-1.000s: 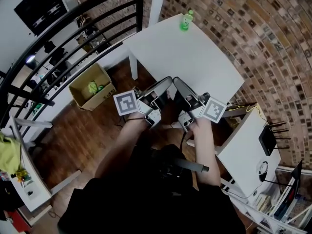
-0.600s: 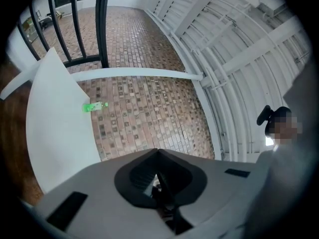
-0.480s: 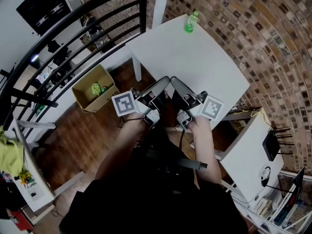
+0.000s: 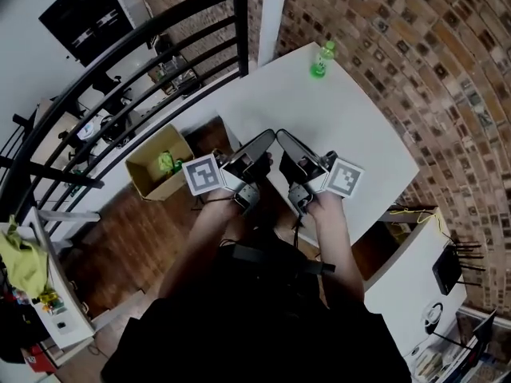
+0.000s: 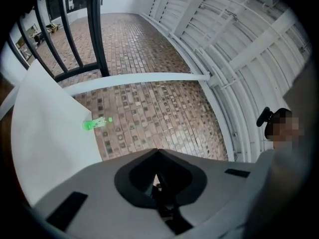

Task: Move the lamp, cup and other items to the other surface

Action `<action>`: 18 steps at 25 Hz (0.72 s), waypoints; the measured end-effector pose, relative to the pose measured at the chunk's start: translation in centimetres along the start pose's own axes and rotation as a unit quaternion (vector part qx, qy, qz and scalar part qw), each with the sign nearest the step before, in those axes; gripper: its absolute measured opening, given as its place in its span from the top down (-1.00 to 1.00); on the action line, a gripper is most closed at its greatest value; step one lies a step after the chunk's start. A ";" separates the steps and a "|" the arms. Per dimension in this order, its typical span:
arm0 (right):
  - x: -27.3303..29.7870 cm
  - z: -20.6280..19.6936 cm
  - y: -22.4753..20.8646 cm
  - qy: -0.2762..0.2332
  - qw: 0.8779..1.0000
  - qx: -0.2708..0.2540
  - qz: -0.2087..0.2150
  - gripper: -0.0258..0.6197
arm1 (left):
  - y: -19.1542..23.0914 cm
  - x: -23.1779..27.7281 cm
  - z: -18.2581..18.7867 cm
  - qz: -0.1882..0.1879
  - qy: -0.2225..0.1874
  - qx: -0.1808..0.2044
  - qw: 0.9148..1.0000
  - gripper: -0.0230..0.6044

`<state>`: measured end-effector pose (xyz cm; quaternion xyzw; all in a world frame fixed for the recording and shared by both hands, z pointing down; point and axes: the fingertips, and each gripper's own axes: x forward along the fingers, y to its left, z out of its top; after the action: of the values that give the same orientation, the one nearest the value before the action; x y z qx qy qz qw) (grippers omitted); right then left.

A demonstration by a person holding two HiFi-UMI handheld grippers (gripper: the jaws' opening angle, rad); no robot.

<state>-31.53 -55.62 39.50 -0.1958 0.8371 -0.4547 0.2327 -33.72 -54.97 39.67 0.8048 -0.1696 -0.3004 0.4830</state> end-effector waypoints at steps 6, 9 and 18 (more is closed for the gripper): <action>1.1 4.4 -3.2 0.004 1.000 0.004 0.002 0.85 | 2.8 4.3 2.0 0.012 0.004 -0.004 1.000 0.90; 1.1 6.3 -4.3 -0.004 1.000 0.006 0.012 0.85 | 3.8 6.3 2.5 0.020 0.013 0.002 1.000 0.90; 0.3 10.6 -6.1 -0.037 0.999 0.008 0.014 0.85 | 5.1 10.7 2.9 0.022 0.045 0.005 0.999 0.90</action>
<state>-25.01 -65.97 39.54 -0.1994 0.8269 -0.4503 0.2716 -27.32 -65.42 39.73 0.8158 -0.1669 -0.2520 0.4931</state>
